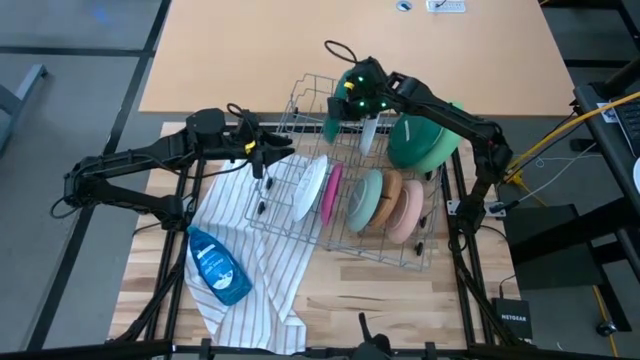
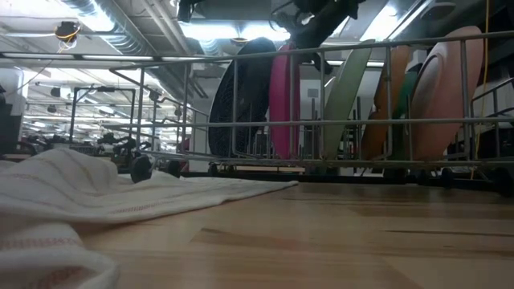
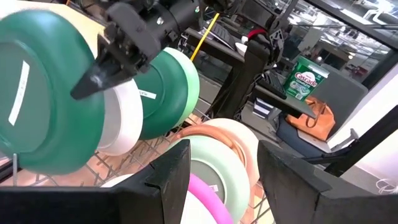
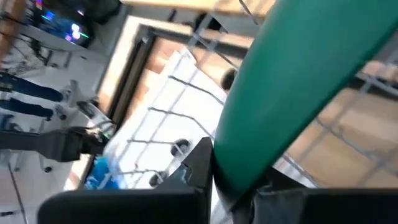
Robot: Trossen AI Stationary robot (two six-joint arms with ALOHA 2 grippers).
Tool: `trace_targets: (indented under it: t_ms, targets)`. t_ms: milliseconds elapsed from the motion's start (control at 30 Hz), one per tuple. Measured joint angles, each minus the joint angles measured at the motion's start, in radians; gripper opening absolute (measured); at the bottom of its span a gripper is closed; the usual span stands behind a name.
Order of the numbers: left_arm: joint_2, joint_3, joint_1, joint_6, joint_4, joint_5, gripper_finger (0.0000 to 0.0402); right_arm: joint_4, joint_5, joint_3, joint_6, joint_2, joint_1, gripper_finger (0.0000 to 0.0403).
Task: Sort dishes
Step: Put the dark green plate in the dish rack
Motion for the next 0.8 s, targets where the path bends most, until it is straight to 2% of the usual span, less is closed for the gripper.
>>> trace_targets:
  t_ms: [333,667,800]
  targets:
    - [0.000,0.000,0.000,0.005,0.000,0.008,0.0175,-0.027,-0.011,0.000,-0.037,0.000,0.001,0.0034]
    - [0.000,0.000,0.000,0.004,0.001,0.009,0.0175,-0.049,-0.026,-0.001,-0.023,0.000,-0.001,0.0133]
    - [0.000,0.000,0.000,0.003,0.001,0.010,0.0175,-0.052,-0.091,-0.001,-0.023,-0.001,-0.010,0.0155]
